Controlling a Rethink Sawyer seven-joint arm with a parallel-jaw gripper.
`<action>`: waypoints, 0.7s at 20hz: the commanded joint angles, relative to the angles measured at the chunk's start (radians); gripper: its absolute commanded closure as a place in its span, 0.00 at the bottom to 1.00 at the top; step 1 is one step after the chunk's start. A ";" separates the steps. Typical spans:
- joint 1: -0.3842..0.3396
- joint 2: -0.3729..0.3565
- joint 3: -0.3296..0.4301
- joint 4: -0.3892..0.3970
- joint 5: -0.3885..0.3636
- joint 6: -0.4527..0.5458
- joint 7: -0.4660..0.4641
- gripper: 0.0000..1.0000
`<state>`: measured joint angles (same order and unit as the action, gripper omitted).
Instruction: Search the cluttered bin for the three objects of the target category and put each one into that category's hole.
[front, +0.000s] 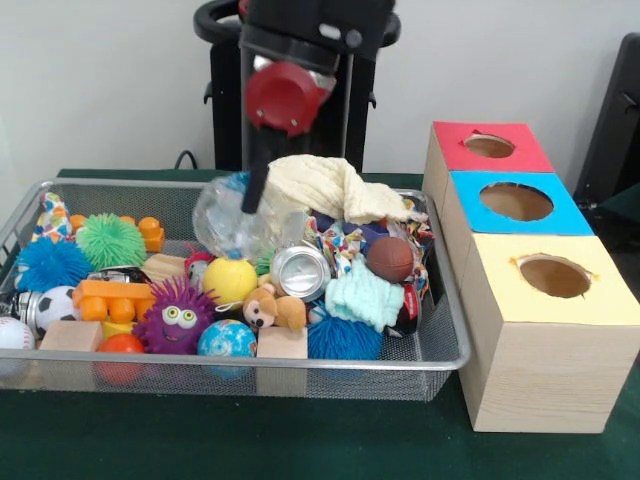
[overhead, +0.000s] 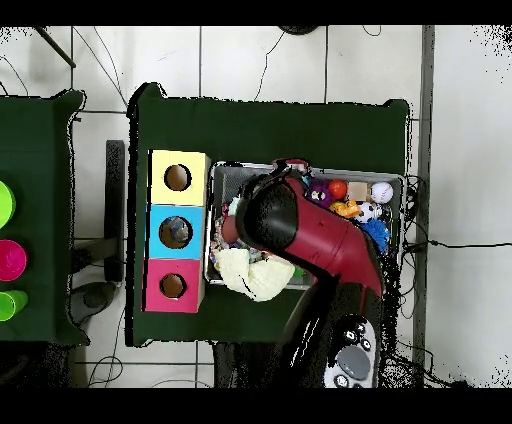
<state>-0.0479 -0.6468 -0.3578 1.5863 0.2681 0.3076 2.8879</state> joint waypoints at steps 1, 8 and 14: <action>-0.019 -0.060 0.136 0.115 -0.046 0.143 -0.064 1.00; 0.025 -0.063 0.119 0.140 0.010 0.190 0.056 1.00; 0.058 -0.069 0.089 0.153 0.016 0.217 0.088 1.00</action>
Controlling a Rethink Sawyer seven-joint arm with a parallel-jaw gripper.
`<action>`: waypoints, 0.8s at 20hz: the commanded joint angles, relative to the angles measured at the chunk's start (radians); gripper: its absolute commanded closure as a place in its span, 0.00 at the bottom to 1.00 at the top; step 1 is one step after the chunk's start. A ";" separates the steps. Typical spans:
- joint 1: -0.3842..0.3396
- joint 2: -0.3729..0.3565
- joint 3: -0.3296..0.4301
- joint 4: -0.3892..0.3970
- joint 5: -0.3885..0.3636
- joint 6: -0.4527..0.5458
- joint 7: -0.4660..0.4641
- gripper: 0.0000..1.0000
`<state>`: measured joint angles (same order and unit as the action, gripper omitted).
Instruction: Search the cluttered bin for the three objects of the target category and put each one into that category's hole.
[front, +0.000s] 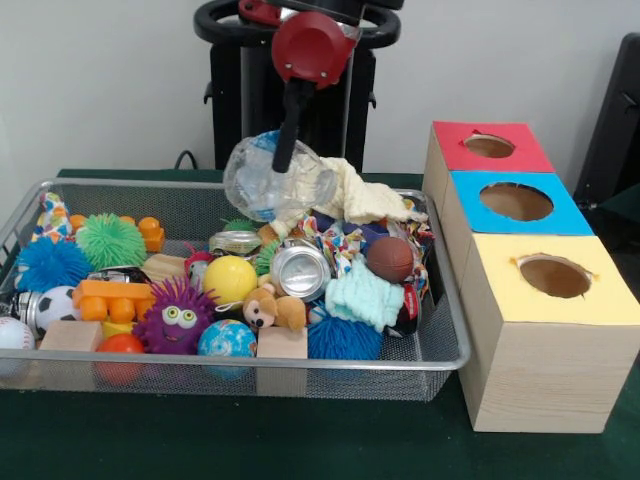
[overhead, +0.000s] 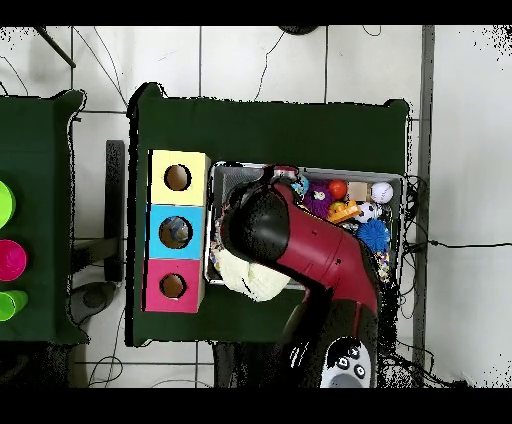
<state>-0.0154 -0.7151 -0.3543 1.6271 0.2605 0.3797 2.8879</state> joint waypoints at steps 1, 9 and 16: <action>0.038 -0.002 0.075 0.111 0.021 0.163 0.093 1.00; 0.143 0.005 0.035 0.135 0.001 0.222 0.128 1.00; 0.240 0.027 0.013 0.147 0.040 0.206 0.205 1.00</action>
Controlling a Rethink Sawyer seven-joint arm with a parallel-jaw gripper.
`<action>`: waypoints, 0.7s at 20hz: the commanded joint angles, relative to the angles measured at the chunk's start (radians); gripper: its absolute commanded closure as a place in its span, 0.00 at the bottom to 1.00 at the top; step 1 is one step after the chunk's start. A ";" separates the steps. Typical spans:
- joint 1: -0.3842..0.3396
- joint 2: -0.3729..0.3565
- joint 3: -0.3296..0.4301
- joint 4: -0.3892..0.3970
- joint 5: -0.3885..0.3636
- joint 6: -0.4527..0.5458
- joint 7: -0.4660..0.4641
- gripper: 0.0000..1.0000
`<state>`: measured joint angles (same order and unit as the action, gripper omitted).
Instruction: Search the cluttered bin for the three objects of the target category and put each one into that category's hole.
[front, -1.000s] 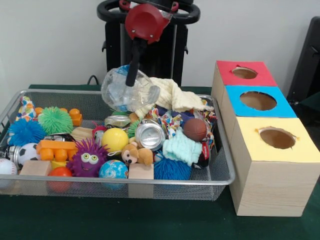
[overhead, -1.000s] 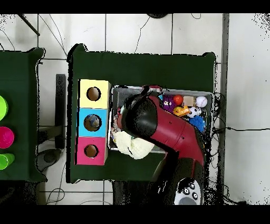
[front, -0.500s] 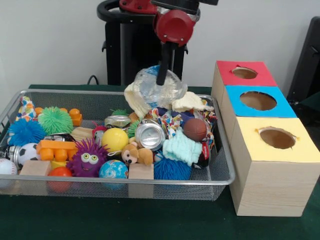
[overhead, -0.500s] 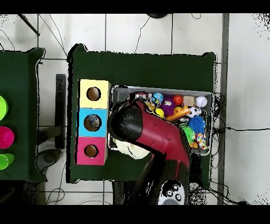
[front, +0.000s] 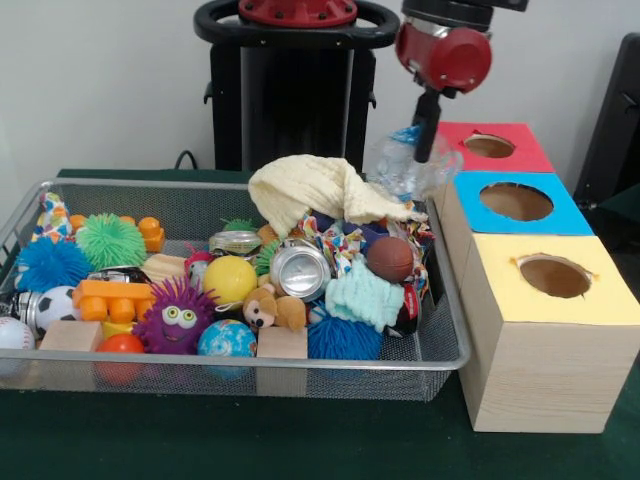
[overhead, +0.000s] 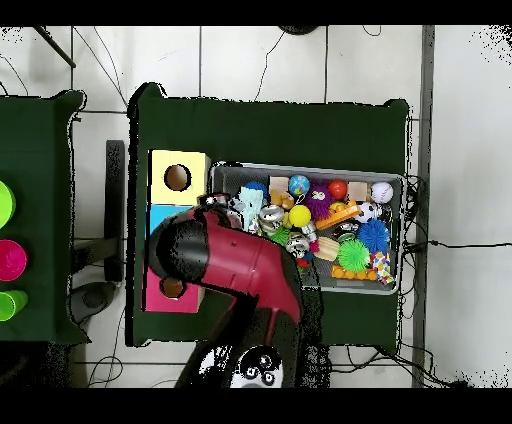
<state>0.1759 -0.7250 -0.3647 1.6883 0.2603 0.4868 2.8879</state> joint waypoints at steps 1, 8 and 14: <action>0.065 0.046 0.020 0.082 0.044 0.097 0.215 1.00; 0.066 0.084 0.010 0.066 0.067 0.077 0.200 1.00; 0.055 0.093 0.018 0.088 0.079 0.030 0.169 1.00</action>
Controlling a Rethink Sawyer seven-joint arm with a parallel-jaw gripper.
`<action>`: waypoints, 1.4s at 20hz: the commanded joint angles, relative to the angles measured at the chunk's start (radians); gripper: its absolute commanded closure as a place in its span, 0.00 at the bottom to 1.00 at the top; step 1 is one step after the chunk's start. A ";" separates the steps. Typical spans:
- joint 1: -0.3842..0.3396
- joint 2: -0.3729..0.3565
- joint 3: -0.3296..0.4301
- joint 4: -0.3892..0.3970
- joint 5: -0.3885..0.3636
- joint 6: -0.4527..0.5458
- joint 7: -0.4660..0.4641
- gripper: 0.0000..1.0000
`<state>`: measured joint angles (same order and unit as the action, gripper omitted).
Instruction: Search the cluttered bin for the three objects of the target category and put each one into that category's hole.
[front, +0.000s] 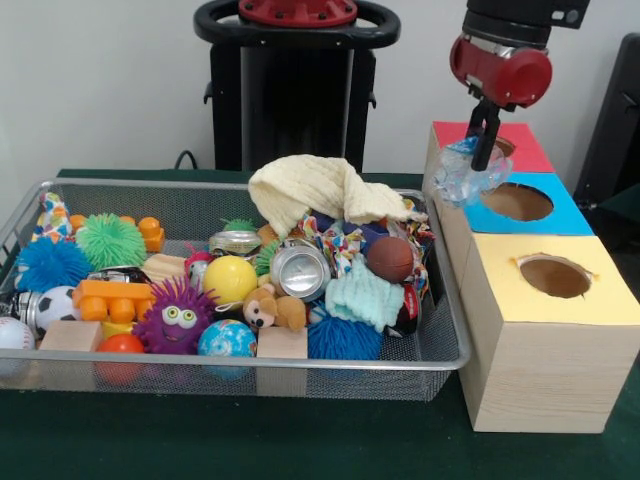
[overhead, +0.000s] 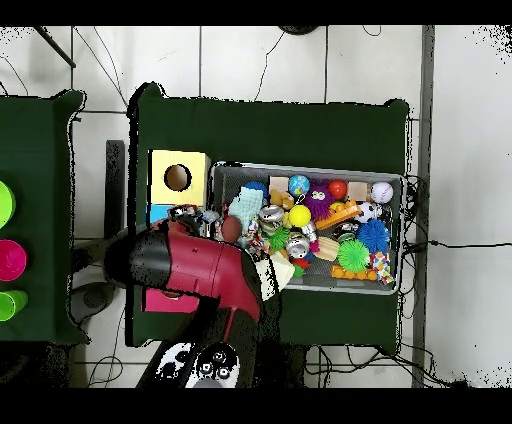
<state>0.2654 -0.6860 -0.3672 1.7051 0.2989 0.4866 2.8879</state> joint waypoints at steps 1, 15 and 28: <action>-0.034 0.054 0.019 0.075 0.040 0.023 0.168 1.00; -0.007 0.022 0.017 0.142 0.061 0.008 0.182 1.00; 0.045 0.052 -0.006 0.132 0.103 0.003 0.217 1.00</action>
<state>0.3074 -0.6717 -0.3956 1.7802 0.3508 0.4864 2.8879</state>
